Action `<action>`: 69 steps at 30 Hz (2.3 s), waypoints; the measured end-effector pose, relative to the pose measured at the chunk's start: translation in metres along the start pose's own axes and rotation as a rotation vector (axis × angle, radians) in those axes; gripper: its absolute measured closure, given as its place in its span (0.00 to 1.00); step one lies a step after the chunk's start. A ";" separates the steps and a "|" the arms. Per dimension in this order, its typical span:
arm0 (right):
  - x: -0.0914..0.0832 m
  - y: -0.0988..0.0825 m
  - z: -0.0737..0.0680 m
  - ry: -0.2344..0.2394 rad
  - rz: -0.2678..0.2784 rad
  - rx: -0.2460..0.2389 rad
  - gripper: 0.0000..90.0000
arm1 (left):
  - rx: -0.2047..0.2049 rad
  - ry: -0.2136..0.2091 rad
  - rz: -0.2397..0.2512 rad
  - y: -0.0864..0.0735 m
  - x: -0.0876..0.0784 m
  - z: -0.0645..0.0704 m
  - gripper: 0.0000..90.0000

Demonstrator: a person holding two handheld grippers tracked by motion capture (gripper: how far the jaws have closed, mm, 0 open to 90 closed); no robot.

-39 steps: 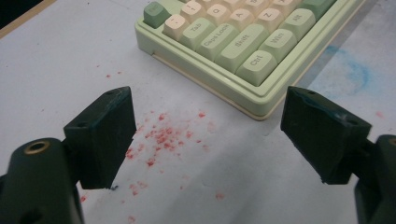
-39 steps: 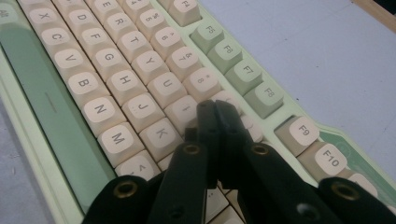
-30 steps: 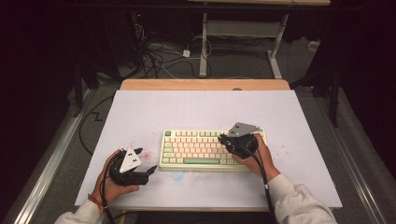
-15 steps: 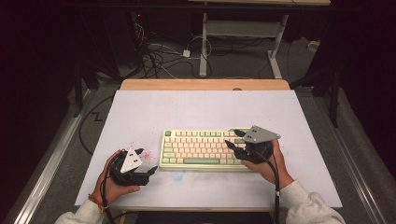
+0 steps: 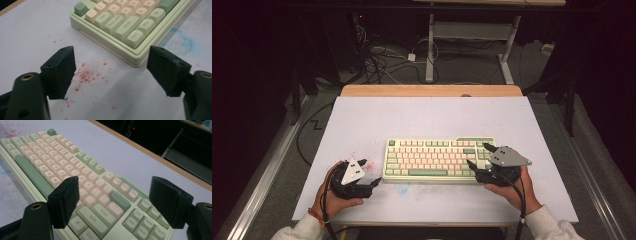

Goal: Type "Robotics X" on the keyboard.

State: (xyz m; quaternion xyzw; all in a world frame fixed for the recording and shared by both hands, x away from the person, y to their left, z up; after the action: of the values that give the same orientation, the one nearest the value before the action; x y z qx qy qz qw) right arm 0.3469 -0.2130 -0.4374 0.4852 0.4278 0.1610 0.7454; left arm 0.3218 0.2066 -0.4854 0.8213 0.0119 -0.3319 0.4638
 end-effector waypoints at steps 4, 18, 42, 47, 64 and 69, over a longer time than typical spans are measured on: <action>-0.006 -0.008 0.000 -0.033 -0.012 -0.006 0.25 | -0.012 -0.016 -0.004 0.001 0.000 0.001 0.33; -0.021 -0.037 -0.007 -0.049 -0.029 0.018 0.23 | -0.011 -0.081 -0.004 0.006 0.000 0.003 0.69; -0.015 -0.044 -0.017 -0.032 -0.063 -0.013 0.24 | 0.088 -0.201 -0.029 0.045 0.023 0.023 0.97; -0.013 -0.044 -0.018 -0.029 -0.076 -0.023 0.24 | 0.097 -0.215 -0.026 0.060 0.030 0.027 0.97; -0.011 -0.045 -0.019 -0.022 -0.096 -0.041 0.24 | 0.158 -0.268 -0.043 0.105 0.063 0.060 0.97; -0.010 -0.045 -0.020 -0.022 -0.102 -0.048 0.24 | 0.166 -0.275 -0.044 0.114 0.070 0.067 0.97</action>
State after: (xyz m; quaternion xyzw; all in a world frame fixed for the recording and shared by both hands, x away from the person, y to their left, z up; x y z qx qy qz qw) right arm 0.3174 -0.2294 -0.4751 0.4467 0.4399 0.1277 0.7686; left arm 0.3775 0.0701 -0.4621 0.8033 -0.0613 -0.4510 0.3841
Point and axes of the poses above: each handheld gripper's, and its own axes: x roughly forward along the jaws, y roughly out of its top, z roughly to its right, the point moved 2 cm from there along x, roughly forward along the jaws, and after that the axes turned 14 degrees about y, right-handed, at the moved point
